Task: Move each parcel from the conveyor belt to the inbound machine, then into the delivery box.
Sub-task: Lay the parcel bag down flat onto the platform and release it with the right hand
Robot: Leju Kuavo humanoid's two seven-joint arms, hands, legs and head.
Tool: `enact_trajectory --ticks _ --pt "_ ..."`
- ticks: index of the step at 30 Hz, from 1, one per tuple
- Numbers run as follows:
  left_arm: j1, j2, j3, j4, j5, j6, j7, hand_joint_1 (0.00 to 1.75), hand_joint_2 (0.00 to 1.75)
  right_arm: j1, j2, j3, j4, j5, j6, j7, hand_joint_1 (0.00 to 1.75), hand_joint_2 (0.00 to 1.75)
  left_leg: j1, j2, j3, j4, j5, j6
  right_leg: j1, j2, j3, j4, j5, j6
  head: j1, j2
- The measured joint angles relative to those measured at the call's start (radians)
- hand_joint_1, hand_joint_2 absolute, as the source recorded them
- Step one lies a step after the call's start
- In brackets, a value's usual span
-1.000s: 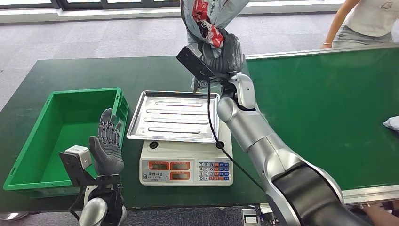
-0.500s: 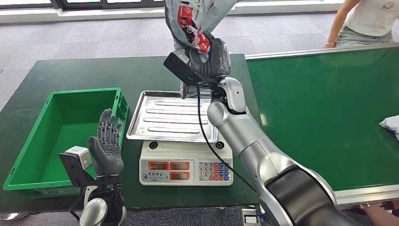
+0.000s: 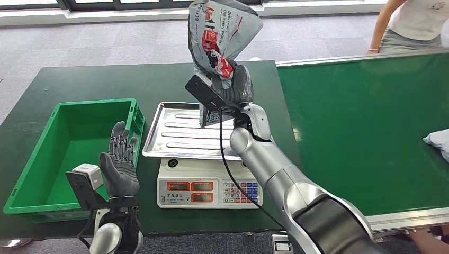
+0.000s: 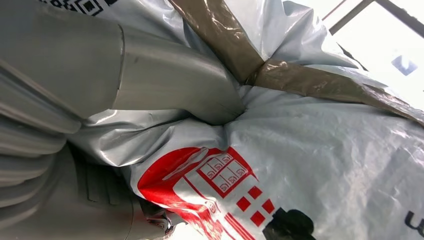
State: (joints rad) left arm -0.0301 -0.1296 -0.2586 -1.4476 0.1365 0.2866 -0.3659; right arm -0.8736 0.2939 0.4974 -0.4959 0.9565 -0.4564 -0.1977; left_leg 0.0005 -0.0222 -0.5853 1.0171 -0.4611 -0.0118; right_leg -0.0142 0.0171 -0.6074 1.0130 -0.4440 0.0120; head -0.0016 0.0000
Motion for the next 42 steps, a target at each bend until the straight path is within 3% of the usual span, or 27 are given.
enact_trajectory --ticks 18,37,41,42 --pt "-0.025 -0.004 0.0 0.017 -0.011 -0.023 0.014 0.0 0.0 0.076 0.02 -0.004 0.039 -0.112 0.011 -0.09 1.75 1.75 0.0 0.001 0.0 0.0 0.0 0.0 0.0 0.0 -0.001 0.0 0.0 0.0 0.0 0.0" --pt "-0.043 -0.003 -0.01 0.03 0.009 -0.026 0.024 0.0 0.0 0.119 0.041 -0.004 0.052 -0.145 0.055 -0.102 1.75 1.75 0.0 0.001 -0.001 0.0 0.0 0.0 0.0 0.0 -0.001 0.0 0.0 0.0 0.0 0.0" --pt "-0.044 -0.003 -0.018 0.031 0.013 -0.026 0.024 0.0 0.0 0.129 0.042 -0.004 0.059 -0.149 0.058 -0.103 0.0 1.75 0.0 0.001 -0.001 0.0 0.0 0.0 0.0 0.0 -0.002 0.0 0.0 0.0 0.0 0.0" --pt "-0.044 -0.003 -0.019 0.032 0.013 -0.026 0.024 0.0 0.0 0.13 0.042 -0.004 0.06 -0.148 0.058 -0.102 0.0 1.75 0.0 0.001 -0.001 0.0 0.0 0.0 0.0 0.0 -0.002 0.0 0.0 0.0 0.0 0.0"
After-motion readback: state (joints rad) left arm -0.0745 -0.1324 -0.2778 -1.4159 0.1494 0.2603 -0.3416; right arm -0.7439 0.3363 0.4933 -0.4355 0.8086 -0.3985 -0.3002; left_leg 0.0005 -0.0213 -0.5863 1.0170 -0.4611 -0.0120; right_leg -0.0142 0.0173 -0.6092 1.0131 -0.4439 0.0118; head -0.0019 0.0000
